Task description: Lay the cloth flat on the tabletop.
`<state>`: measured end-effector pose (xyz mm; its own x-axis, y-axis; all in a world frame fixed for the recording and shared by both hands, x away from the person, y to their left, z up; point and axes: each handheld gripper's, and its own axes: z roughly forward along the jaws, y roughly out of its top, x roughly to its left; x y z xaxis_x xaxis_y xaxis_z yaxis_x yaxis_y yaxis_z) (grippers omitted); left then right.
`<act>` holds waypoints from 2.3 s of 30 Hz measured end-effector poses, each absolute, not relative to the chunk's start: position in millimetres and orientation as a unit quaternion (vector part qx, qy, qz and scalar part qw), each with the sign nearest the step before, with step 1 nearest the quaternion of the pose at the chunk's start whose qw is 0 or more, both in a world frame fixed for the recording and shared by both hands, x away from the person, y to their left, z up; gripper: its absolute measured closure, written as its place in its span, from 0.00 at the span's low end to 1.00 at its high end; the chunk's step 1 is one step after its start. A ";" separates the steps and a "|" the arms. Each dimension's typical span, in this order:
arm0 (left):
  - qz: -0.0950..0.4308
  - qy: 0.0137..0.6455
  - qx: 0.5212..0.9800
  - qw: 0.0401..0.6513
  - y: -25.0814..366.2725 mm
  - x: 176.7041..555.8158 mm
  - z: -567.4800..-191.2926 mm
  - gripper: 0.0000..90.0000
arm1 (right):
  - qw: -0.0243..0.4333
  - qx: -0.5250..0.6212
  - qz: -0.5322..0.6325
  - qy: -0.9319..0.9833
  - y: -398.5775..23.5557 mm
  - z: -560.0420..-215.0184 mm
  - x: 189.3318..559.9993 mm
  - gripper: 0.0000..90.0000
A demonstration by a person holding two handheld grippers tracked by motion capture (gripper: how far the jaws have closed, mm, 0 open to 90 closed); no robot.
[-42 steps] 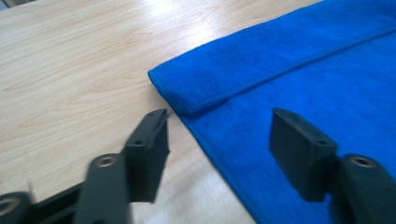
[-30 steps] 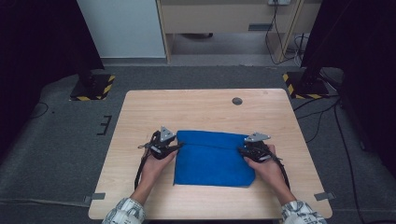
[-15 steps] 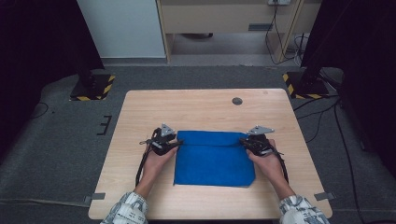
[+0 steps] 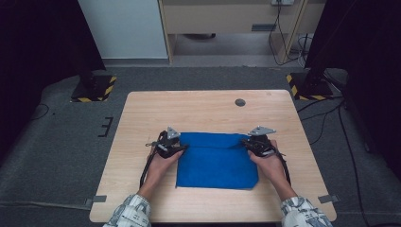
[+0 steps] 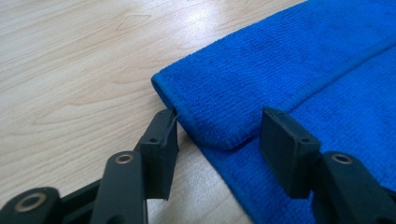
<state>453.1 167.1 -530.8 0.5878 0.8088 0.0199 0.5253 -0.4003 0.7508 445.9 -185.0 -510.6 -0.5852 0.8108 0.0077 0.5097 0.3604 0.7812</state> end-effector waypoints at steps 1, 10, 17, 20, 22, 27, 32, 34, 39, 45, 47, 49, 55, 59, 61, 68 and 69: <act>0.204 0.407 0.814 0.362 165.1 453.6 -529.3 0.61 | 0.196 0.411 0.387 0.802 -185.2 -510.0 445.9 0.97; 0.190 0.401 0.807 0.390 162.3 459.4 -516.9 0.96 | 0.199 0.414 0.390 0.798 -189.9 -501.2 450.1 0.97; 0.198 0.429 0.781 0.408 157.4 477.5 -501.5 0.94 | 0.205 0.418 0.371 0.803 -191.4 -493.3 470.6 0.97; 0.192 0.442 0.778 0.404 157.0 485.4 -501.9 0.94 | 0.201 0.424 0.367 0.803 -191.4 -493.2 480.1 0.97; 0.190 0.449 0.778 0.396 155.3 492.6 -504.1 0.95 | 0.200 0.428 0.357 0.806 -189.8 -494.7 489.6 0.97; 0.185 0.471 0.769 0.389 151.6 506.6 -512.1 0.90 | 0.191 0.446 0.343 0.804 -186.2 -502.2 511.4 0.95; 0.190 0.486 0.755 0.397 150.9 515.1 -518.3 0.70 | 0.216 0.481 0.321 0.787 -189.0 -510.1 528.6 0.73; 0.200 0.488 0.749 0.401 152.3 516.7 -519.3 0.65 | 0.224 0.493 0.310 0.781 -190.7 -511.6 534.7 0.65; 0.235 0.489 0.738 0.400 161.4 519.6 -517.6 0.54 | 0.230 0.497 0.315 0.775 -192.7 -508.3 536.2 0.56; 0.237 0.489 0.744 0.389 169.1 516.5 -509.5 0.49 | 0.251 0.487 0.309 0.777 -197.8 -498.5 528.9 0.49; 0.239 0.484 0.749 0.384 170.0 513.5 -505.7 0.49 | 0.255 0.489 0.306 0.776 -199.3 -497.8 528.4 0.49; 0.243 0.478 0.752 0.384 172.3 507.3 -499.3 0.48 | 0.265 0.493 0.300 0.773 -204.4 -495.9 527.3 0.48; 0.246 0.464 0.757 0.388 177.1 488.4 -490.7 0.45 | 0.253 0.495 0.316 0.769 -207.5 -493.0 520.0 0.42; 0.240 0.456 0.761 0.394 180.7 474.9 -490.0 0.42 | 0.254 0.490 0.325 0.768 -205.3 -487.9 511.3 0.40; 0.237 0.454 0.763 0.395 181.7 472.4 -490.7 0.39 | 0.248 0.488 0.329 0.769 -203.4 -486.2 508.3 0.38; 0.213 0.448 0.771 0.400 185.7 467.7 -497.9 0.27 | 0.232 0.478 0.346 0.773 -193.8 -483.3 500.0 0.31; 0.211 0.445 0.776 0.393 186.6 466.8 -498.4 0.25 | 0.225 0.473 0.352 0.775 -189.6 -482.6 496.6 0.29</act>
<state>466.8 186.6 -498.4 0.5142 0.8574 -0.0218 0.5250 -0.2945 0.7985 496.6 -189.6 -482.6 -0.4504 0.8927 -0.0158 0.5752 0.3036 0.7596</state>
